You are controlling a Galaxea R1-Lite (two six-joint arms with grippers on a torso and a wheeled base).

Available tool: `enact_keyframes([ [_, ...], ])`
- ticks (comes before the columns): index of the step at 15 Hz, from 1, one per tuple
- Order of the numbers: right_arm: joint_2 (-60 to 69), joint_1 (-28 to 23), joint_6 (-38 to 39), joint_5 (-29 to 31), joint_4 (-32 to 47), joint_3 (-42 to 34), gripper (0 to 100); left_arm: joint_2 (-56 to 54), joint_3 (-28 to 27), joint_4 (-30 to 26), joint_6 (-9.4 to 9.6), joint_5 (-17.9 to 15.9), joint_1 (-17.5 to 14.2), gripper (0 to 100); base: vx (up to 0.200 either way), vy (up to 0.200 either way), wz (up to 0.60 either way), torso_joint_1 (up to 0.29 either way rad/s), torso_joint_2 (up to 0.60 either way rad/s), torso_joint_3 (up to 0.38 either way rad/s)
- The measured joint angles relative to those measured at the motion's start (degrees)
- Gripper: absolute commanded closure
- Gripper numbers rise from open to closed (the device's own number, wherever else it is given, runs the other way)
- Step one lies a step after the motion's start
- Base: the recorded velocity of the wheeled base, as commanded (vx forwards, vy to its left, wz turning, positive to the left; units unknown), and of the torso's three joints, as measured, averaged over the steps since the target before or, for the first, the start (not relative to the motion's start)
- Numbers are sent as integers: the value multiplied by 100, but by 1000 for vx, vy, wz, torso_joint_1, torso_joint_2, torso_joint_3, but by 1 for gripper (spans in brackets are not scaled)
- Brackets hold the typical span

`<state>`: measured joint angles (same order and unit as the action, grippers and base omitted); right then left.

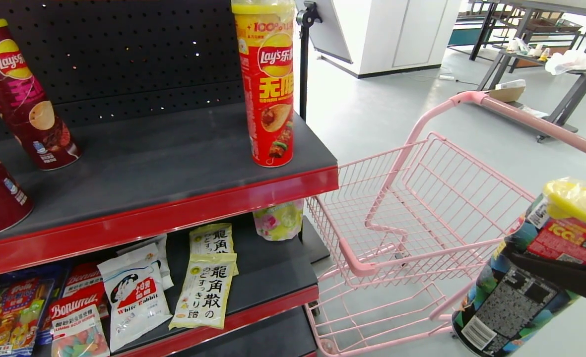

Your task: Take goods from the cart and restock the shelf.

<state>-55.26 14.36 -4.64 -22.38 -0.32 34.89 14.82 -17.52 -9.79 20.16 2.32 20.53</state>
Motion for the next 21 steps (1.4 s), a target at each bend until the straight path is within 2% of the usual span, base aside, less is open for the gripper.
enact_keyframes([
  [4,-118,-26,-6,2,0,26,100,122,-72,-9,52,215,-5,0,-150,0,0,7,-1,1],
  [8,-171,-15,-9,0,5,57,100,221,-163,0,52,224,-6,0,-200,0,0,-4,0,2],
  [10,-188,-15,-50,5,-4,57,100,236,-169,0,137,222,5,0,0,0,0,21,-47,-40],
  [12,-195,-23,-90,2,0,77,100,245,-202,13,219,215,0,0,0,0,0,115,-371,-217],
  [21,-205,38,-372,-15,16,201,100,367,-423,9,226,30,46,0,0,0,0,222,-554,-338],
])
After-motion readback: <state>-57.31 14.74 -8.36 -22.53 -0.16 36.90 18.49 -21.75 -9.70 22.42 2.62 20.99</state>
